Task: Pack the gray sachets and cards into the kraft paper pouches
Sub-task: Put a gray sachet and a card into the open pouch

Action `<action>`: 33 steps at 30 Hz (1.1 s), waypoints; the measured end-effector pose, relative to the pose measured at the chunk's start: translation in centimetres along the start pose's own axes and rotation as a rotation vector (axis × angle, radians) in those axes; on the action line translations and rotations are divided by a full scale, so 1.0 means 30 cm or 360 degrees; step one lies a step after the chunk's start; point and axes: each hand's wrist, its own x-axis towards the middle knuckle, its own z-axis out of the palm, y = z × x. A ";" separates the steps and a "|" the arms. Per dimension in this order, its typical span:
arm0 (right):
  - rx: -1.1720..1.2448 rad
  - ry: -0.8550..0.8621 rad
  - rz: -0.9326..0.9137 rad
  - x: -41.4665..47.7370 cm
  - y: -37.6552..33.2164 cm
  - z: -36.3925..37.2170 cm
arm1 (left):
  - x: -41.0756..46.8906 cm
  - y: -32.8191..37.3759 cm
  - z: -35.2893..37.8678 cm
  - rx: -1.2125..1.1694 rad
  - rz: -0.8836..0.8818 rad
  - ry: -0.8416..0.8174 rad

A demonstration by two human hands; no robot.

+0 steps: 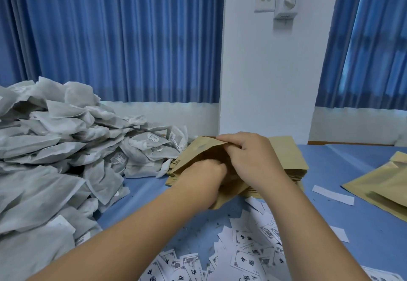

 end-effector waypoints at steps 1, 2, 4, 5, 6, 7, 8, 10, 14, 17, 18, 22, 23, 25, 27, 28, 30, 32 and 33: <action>0.0004 -0.0011 -0.0007 0.001 0.001 0.002 | 0.010 0.003 0.001 -0.0025 -0.0029 -0.0013; -0.0003 -0.0022 -0.0013 0.001 0.003 0.003 | 0.017 0.005 -0.002 -0.0015 -0.0031 -0.0002; -0.0027 -0.0029 -0.0014 0.000 0.008 0.003 | 0.028 0.003 -0.014 -0.0091 -0.0001 -0.0026; -0.0038 -0.0025 -0.0006 -0.002 0.012 0.003 | 0.029 0.000 -0.023 -0.0182 0.0006 -0.0083; -0.0043 -0.0017 0.0007 -0.004 0.014 0.002 | 0.025 0.000 -0.035 -0.0268 0.0006 -0.0172; -0.0042 -0.0006 0.0023 -0.004 0.017 0.000 | 0.016 0.005 -0.051 -0.0320 0.0004 -0.0279; -0.0035 0.0008 0.0045 -0.005 0.018 -0.002 | 0.005 0.013 -0.068 -0.0329 0.0012 -0.0343; -0.0016 0.0027 0.0096 -0.005 0.018 -0.010 | -0.018 0.026 -0.112 -0.0370 0.0036 -0.0247; -0.0001 -0.0059 0.0183 -0.006 0.020 -0.026 | -0.053 0.001 -0.214 -0.0594 -0.0046 0.0317; -0.0027 0.0014 0.0263 -0.003 0.026 -0.028 | -0.050 -0.071 -0.233 -0.0484 -0.0215 0.0366; -0.0030 0.0058 0.0274 -0.002 0.027 -0.029 | -0.050 -0.096 -0.227 -0.0432 -0.0282 0.0303; -0.0008 0.0149 0.0286 -0.001 0.030 -0.030 | -0.063 -0.177 -0.175 -0.0537 -0.0453 -0.0195; -0.0017 0.0163 0.0286 -0.001 0.032 -0.029 | -0.062 -0.188 -0.161 -0.0565 -0.0465 -0.0333; -0.0058 0.0175 0.0268 -0.001 0.033 -0.025 | -0.059 -0.198 -0.140 -0.0709 -0.0458 -0.0522; -0.0087 0.0183 0.0255 -0.001 0.031 -0.022 | -0.058 -0.187 -0.131 -0.1058 -0.0436 -0.0533; -0.0097 0.0178 0.0255 -0.002 0.028 -0.023 | -0.058 -0.183 -0.125 -0.1222 -0.0423 -0.0479; -0.0127 0.0148 0.0236 -0.005 0.021 -0.029 | -0.055 -0.169 -0.110 -0.1418 -0.0370 -0.0360; -0.0193 0.0163 0.0198 -0.006 0.006 -0.044 | -0.051 -0.155 -0.096 -0.1548 -0.0342 -0.0245; -0.0232 0.0213 0.0179 -0.008 -0.005 -0.057 | -0.047 -0.149 -0.090 -0.1611 -0.0338 -0.0199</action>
